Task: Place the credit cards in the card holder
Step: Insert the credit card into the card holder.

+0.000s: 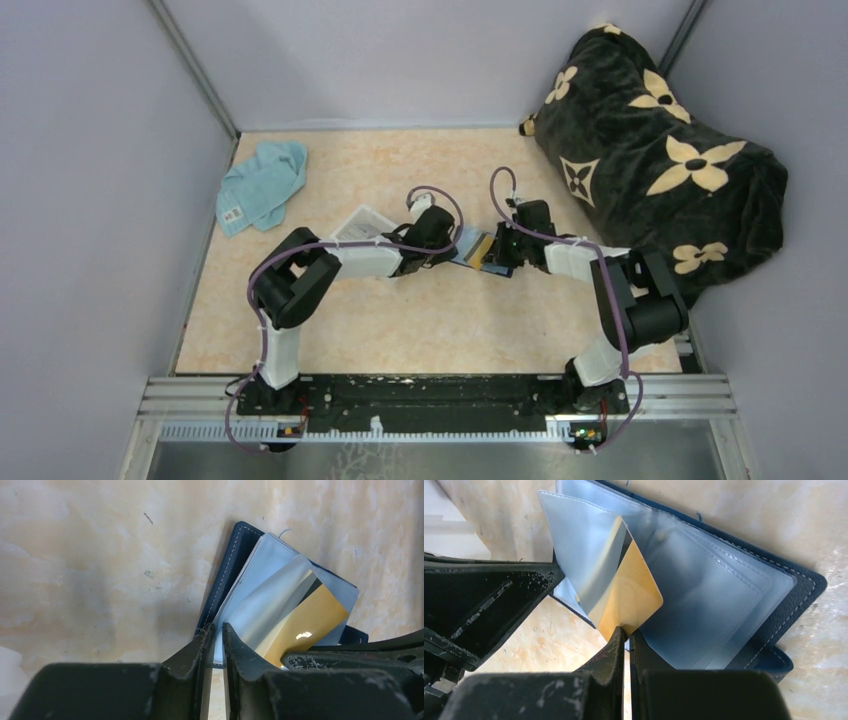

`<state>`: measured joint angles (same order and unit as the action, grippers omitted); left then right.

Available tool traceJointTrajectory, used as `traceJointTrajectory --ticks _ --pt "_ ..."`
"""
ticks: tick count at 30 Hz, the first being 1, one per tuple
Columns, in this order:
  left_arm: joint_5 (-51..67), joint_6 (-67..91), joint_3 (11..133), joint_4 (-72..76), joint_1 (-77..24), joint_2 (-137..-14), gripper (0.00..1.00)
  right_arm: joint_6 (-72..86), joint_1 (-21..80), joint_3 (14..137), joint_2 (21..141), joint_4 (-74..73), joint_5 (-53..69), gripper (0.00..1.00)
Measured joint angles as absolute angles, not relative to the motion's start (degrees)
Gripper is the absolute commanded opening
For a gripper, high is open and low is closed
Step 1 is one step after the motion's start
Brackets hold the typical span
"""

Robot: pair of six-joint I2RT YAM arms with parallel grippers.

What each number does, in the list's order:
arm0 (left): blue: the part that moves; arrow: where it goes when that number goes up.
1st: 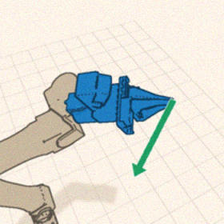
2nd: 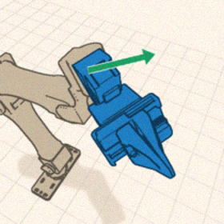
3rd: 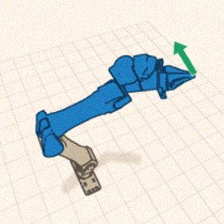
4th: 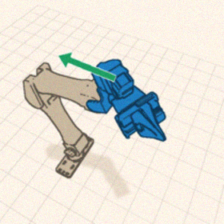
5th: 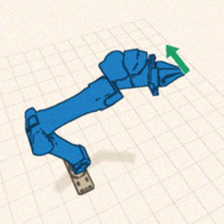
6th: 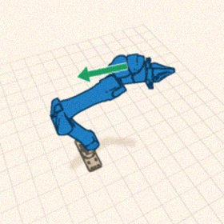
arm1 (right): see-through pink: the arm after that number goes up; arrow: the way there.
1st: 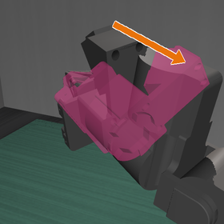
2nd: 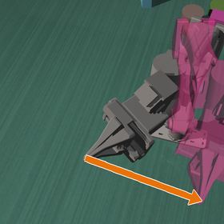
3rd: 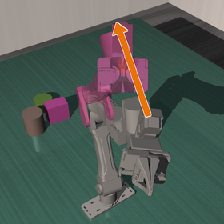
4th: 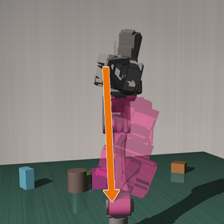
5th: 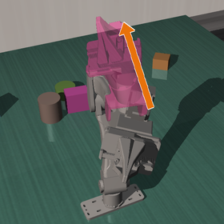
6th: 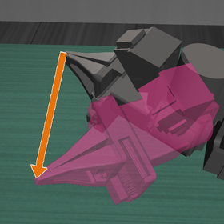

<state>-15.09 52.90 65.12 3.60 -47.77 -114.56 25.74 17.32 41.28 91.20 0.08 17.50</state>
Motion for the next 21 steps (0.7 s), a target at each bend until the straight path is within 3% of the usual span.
traceJointTrajectory --ticks 8,21 --pt "-15.55 53.47 65.49 3.40 -47.64 -114.56 0.34 26.24 17.45 42.09 92.05 -0.62 18.31 0.00" --pt "-17.26 53.32 66.92 0.43 -47.29 -114.63 0.31 26.81 15.05 43.97 92.38 -4.47 21.39 0.00"
